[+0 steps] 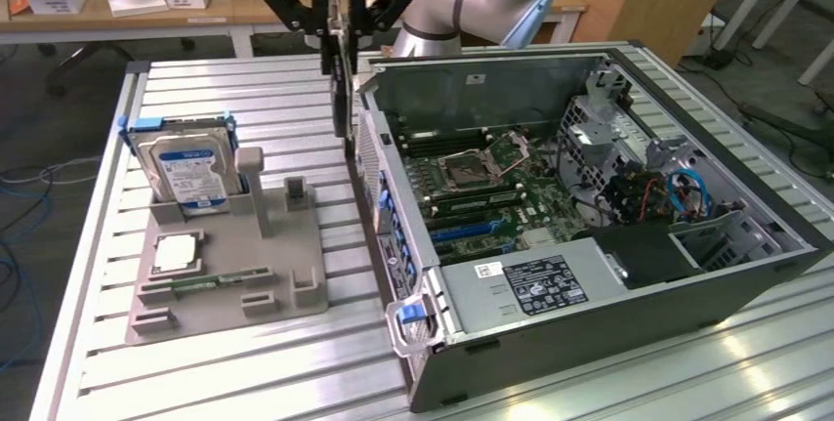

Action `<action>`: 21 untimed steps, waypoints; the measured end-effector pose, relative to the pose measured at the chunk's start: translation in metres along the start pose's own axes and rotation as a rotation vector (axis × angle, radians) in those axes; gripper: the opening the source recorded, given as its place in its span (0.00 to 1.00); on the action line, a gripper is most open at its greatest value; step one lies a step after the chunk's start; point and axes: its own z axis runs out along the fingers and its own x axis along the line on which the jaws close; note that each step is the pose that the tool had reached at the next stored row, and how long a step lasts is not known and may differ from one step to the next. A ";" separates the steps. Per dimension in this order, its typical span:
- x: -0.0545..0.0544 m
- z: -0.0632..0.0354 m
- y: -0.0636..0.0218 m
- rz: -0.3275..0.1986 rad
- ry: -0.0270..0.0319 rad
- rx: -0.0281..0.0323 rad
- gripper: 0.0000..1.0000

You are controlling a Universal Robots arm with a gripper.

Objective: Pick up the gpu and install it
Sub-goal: 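Pick up the gpu and move the gpu toward the slot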

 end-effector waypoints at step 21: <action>-0.048 0.0001 0.0045 -0.075 0.0165 -0.0071 0.27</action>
